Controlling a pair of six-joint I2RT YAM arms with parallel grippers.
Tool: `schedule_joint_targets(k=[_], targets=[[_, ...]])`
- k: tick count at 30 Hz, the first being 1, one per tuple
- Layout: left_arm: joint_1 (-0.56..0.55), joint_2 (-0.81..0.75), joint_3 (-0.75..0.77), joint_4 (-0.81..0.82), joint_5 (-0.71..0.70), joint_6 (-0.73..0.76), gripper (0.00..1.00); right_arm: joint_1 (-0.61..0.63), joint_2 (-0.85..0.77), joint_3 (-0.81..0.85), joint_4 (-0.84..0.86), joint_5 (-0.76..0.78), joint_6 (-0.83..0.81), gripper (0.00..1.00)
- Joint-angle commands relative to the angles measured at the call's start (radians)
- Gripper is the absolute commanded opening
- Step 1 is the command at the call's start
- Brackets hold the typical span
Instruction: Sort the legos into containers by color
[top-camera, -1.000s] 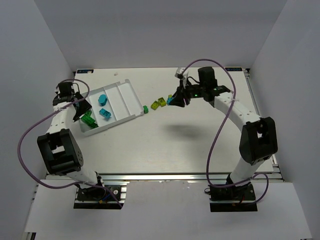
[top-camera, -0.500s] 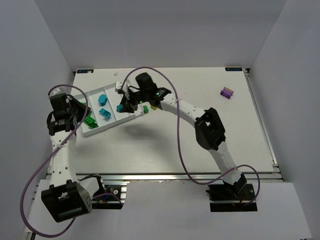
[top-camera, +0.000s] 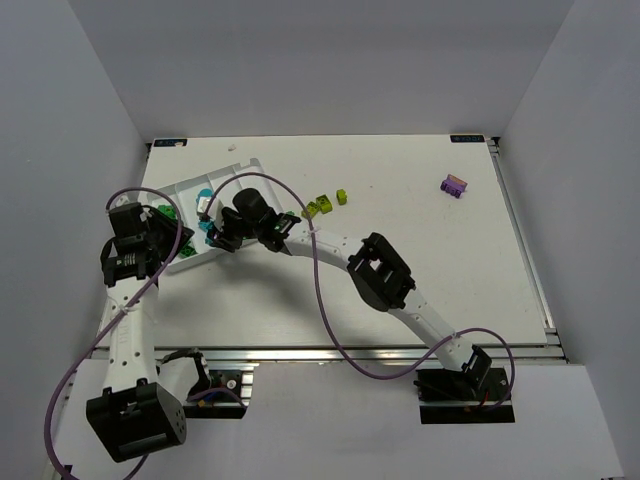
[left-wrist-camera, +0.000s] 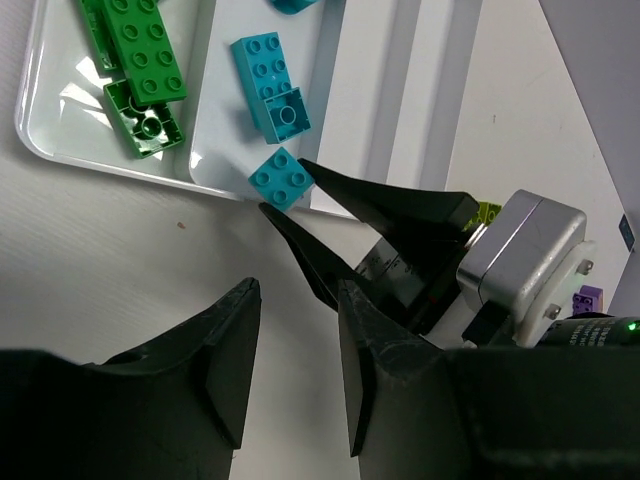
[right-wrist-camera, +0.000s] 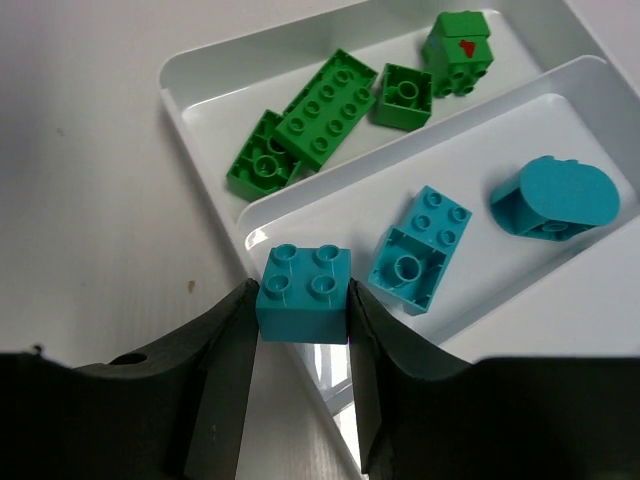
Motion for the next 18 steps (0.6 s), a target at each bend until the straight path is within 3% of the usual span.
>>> schedule_joint_targets(k=[1,4,11,18], targets=[[-0.011,0.003,0.048,-0.006,-0.008,-0.001,0.47,-0.001,0.009,0.059,0.121,0.075,0.028,0.0],[-0.017,0.005,0.042,-0.005,-0.008,-0.001,0.48,-0.001,0.018,0.044,0.131,0.081,0.026,0.07],[-0.025,0.006,0.045,-0.003,-0.005,0.001,0.48,-0.001,0.015,-0.002,0.167,0.075,0.008,0.55],[-0.023,-0.008,0.053,0.008,0.017,-0.004,0.49,-0.001,0.021,0.013,0.18,0.07,-0.01,0.63]])
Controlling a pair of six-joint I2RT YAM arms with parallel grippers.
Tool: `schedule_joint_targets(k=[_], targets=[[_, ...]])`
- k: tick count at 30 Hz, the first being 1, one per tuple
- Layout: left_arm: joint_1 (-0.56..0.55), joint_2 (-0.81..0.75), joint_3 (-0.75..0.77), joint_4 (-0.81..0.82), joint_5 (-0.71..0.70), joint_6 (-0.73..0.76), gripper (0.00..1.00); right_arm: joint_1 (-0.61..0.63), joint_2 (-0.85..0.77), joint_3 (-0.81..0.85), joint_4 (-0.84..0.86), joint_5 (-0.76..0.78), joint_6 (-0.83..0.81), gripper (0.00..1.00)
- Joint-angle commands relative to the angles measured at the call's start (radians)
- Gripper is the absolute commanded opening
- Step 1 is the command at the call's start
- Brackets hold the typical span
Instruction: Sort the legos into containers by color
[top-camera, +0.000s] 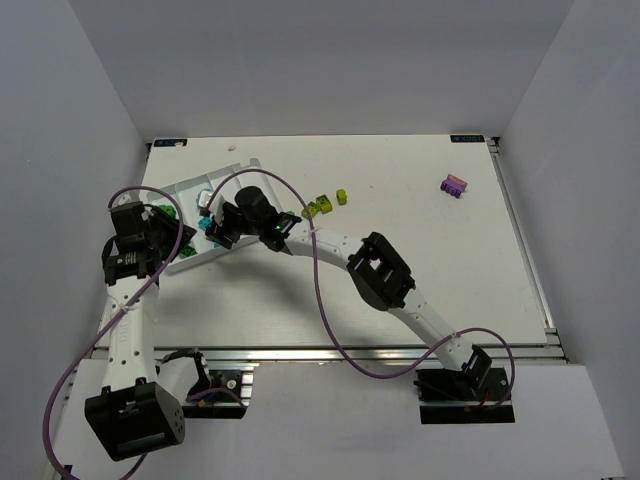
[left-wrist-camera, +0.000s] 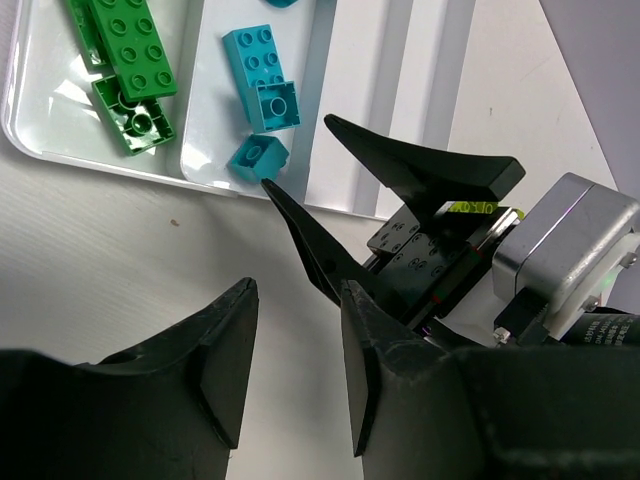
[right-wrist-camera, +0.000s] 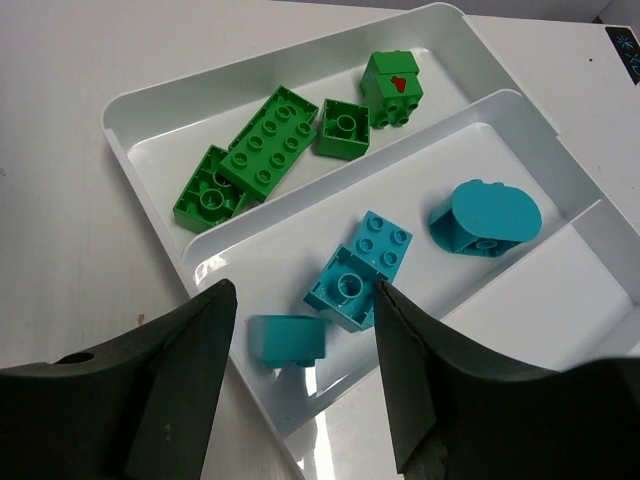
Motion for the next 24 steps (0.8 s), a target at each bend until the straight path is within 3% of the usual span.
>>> schedule_joint_targets(k=[1,4,5,6,9,12,13,14,15,16,17,20,21,22,24], targets=[[-0.004,-0.023,0.041,0.021,0.029,-0.005,0.49,-0.001,0.006,0.011,0.068,0.008,-0.014,0.63],[-0.004,-0.037,0.027,0.066,0.104,-0.013,0.47,-0.016,-0.049,-0.019,0.074,0.005,0.009,0.62],[-0.006,-0.038,0.021,0.083,0.132,-0.021,0.44,-0.024,-0.072,-0.06,0.074,-0.015,0.028,0.58],[-0.009,-0.046,0.012,0.126,0.16,-0.028,0.31,-0.032,-0.13,-0.085,0.069,-0.025,0.035,0.55],[-0.03,-0.049,-0.028,0.221,0.246,-0.067,0.2,-0.106,-0.285,-0.226,0.025,-0.093,0.055,0.04],[-0.146,-0.009,-0.047,0.301,0.229,-0.09,0.14,-0.218,-0.431,-0.352,-0.102,-0.229,0.073,0.0],[-0.196,0.039,-0.042,0.315,0.203,-0.093,0.17,-0.257,-0.46,-0.369,-0.148,-0.289,0.075,0.0],[-0.313,0.075,-0.016,0.32,0.171,-0.084,0.2,-0.292,-0.485,-0.381,-0.202,-0.387,0.075,0.0],[-0.361,0.11,0.005,0.311,0.11,-0.074,0.25,-0.368,-0.529,-0.401,-0.257,-0.427,0.064,0.02],[-0.432,0.177,0.024,0.315,0.086,-0.07,0.4,-0.409,-0.557,-0.418,-0.341,-0.467,0.047,0.18],[-0.458,0.213,0.054,0.327,0.074,-0.053,0.48,-0.442,-0.624,-0.447,-0.365,-0.508,0.029,0.5],[-0.533,0.366,0.172,0.3,0.042,0.057,0.64,-0.574,-0.748,-0.576,-0.501,-0.593,-0.167,0.79],[-0.544,0.408,0.212,0.244,0.025,0.093,0.65,-0.628,-0.769,-0.614,-0.561,-0.626,-0.259,0.85],[-0.561,0.447,0.252,0.214,0.011,0.157,0.65,-0.648,-0.79,-0.636,-0.714,-0.645,-0.518,0.9],[-0.569,0.535,0.351,0.156,-0.015,0.192,0.66,-0.68,-0.85,-0.706,-0.809,-0.662,-0.783,0.9]])
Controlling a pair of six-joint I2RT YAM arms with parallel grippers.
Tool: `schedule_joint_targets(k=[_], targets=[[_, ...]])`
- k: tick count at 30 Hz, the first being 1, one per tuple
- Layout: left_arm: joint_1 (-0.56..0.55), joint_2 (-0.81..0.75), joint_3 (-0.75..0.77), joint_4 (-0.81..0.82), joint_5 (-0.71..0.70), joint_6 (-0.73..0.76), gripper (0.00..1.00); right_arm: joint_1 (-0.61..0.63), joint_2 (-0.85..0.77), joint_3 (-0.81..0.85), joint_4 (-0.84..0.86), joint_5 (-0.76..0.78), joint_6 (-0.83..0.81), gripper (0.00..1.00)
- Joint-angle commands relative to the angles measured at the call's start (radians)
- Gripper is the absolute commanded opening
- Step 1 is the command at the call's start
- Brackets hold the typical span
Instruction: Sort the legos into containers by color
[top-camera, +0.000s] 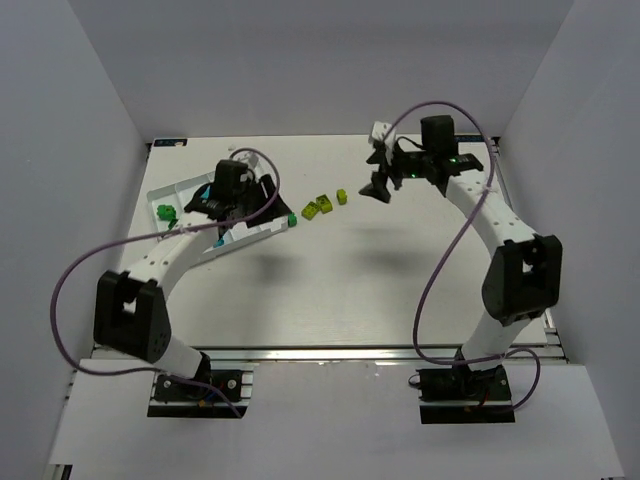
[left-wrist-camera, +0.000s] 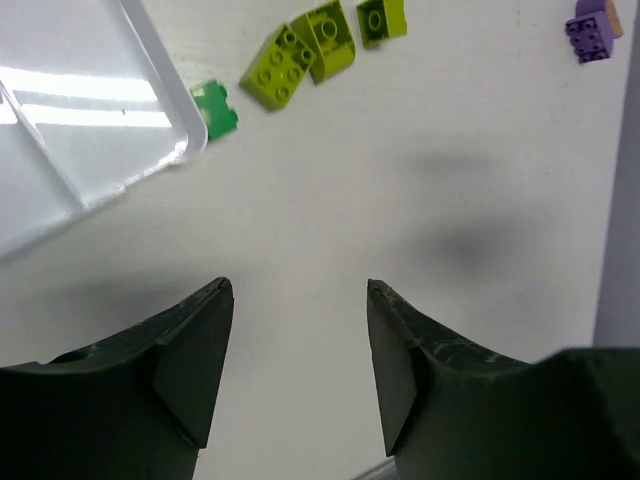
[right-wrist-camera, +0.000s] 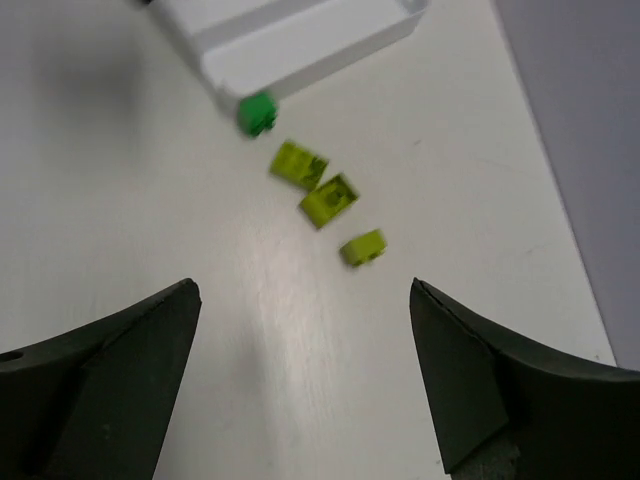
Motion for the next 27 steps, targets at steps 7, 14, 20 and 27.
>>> schedule_joint_targets(k=[7,14,20,27], targets=[[-0.011,-0.025,0.126,-0.083,-0.211,0.038,0.17,0.077,0.009,-0.192,-0.277,-0.147,-0.882,0.87],[-0.011,-0.281,-0.044,-0.147,-0.326,-0.051,0.41,0.189,0.398,0.266,-0.28,-0.087,-0.677,0.7],[-0.008,-0.533,-0.173,-0.228,-0.406,-0.144,0.62,0.275,0.564,0.485,-0.331,-0.033,-0.663,0.8],[-0.008,-0.679,-0.225,-0.271,-0.467,-0.195,0.67,0.304,0.626,0.505,-0.201,0.027,-0.537,0.89]])
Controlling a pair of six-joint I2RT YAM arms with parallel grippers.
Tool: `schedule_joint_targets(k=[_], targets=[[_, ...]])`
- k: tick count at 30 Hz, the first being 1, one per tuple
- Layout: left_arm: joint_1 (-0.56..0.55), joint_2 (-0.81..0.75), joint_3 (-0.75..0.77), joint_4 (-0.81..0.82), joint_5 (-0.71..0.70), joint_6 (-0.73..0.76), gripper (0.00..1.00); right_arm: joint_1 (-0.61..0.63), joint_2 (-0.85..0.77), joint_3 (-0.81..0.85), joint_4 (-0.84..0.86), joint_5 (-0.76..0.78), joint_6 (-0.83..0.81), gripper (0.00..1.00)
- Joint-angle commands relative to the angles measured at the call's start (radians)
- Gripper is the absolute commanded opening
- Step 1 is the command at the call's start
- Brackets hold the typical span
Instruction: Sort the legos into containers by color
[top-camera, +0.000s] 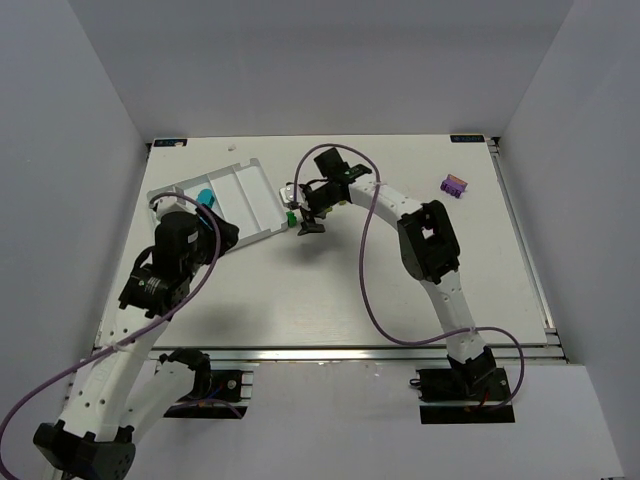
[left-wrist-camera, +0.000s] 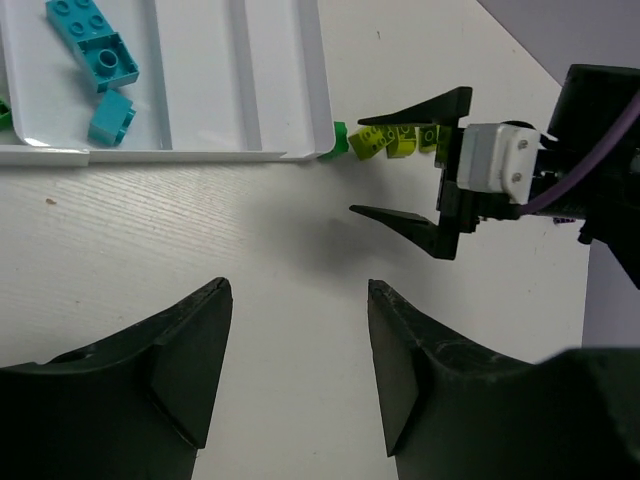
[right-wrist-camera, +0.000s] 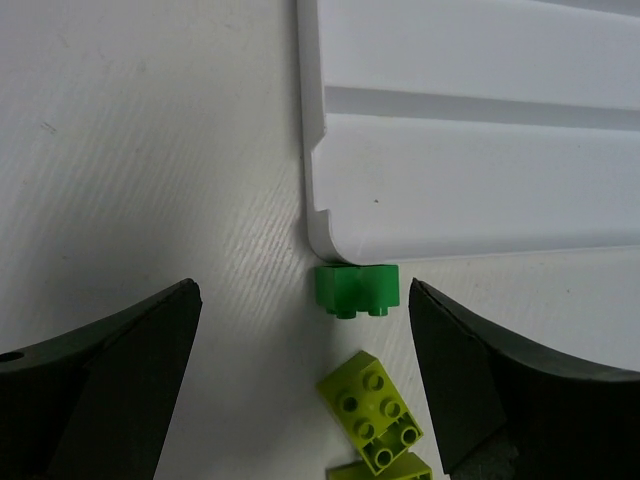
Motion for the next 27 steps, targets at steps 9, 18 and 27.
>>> schedule_joint_targets(k=[9,18,27], targets=[[0.005,-0.068,-0.043,-0.045,-0.05,-0.057,0.68,0.005,0.13,0.176,0.062,0.081,0.082,0.89],[0.003,-0.062,-0.049,-0.032,-0.031,-0.066,0.68,0.019,0.16,0.176,0.033,0.065,0.03,0.8],[0.003,-0.055,-0.055,-0.009,0.013,-0.08,0.69,0.018,0.17,0.172,0.047,0.06,0.042,0.46]])
